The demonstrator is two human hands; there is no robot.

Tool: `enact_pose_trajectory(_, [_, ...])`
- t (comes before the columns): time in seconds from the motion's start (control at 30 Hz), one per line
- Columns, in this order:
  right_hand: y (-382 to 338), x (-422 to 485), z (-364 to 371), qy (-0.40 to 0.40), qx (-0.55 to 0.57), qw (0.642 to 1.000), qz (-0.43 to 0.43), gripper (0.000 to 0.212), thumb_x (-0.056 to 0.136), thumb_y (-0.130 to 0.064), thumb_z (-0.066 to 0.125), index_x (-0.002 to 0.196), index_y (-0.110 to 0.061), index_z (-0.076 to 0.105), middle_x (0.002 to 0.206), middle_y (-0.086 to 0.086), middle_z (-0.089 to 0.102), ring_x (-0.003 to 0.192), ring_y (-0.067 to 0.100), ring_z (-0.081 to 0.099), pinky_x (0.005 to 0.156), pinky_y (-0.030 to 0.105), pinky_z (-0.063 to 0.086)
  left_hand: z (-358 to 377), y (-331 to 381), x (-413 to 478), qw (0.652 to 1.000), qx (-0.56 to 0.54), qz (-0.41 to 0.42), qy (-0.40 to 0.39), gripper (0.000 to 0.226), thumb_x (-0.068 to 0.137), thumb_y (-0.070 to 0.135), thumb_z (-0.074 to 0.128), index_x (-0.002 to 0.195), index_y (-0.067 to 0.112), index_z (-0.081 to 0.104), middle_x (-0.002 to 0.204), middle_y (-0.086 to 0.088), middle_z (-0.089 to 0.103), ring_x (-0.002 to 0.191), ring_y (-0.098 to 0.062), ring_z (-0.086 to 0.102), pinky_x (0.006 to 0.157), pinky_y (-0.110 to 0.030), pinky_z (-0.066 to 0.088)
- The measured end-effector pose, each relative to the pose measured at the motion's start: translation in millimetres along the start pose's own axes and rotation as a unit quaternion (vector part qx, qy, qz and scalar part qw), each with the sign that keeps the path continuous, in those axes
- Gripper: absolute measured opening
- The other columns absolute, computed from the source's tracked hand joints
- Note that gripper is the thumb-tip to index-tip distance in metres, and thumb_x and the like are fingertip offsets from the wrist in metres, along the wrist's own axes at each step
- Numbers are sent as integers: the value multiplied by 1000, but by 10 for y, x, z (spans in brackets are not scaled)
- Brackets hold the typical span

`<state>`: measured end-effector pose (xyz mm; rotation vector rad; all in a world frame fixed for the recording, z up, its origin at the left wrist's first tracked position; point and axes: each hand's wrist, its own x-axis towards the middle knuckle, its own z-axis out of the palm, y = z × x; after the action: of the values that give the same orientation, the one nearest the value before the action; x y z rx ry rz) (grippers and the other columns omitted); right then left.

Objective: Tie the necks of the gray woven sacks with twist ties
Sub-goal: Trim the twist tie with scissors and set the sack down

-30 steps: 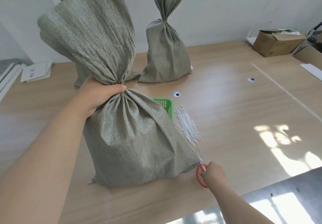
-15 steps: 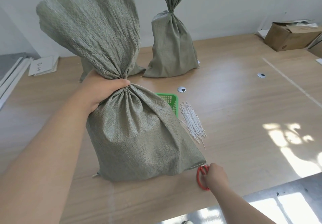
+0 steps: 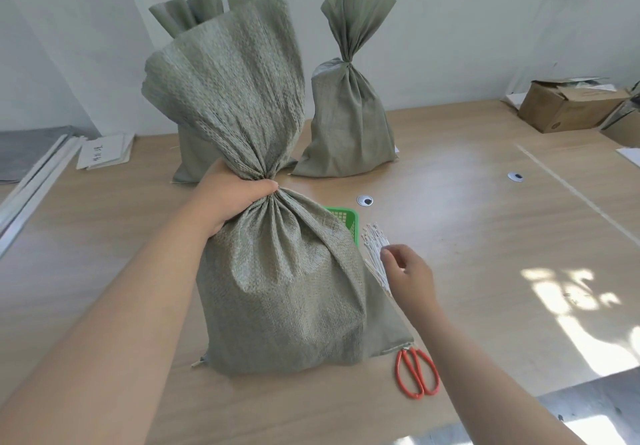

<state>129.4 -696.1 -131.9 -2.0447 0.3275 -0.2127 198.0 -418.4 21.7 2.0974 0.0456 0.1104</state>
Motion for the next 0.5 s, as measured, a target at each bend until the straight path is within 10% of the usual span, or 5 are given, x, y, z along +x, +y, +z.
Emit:
enact_pose_trajectory(0.2, [-605,-225,88,-177,117,971,-113,64,80,-57,66,138,-36,51,137,-18,56,128,4,51,103,29,43,-191,154,-8,996,49,34,-72,49,76,23,82,116,34,57,96,21,58,93,-4,58,87,-26,40])
enact_pose_trajectory(0.5, [-756,-369,126,-195,144,963,-114,58,85,-21,78,135,-32,52,117,-31,64,110,-12,59,83,2,42,-537,-588,-485,996,-46,59,43,70,67,51,80,130,35,52,128,15,58,120,1,52,92,-13,37])
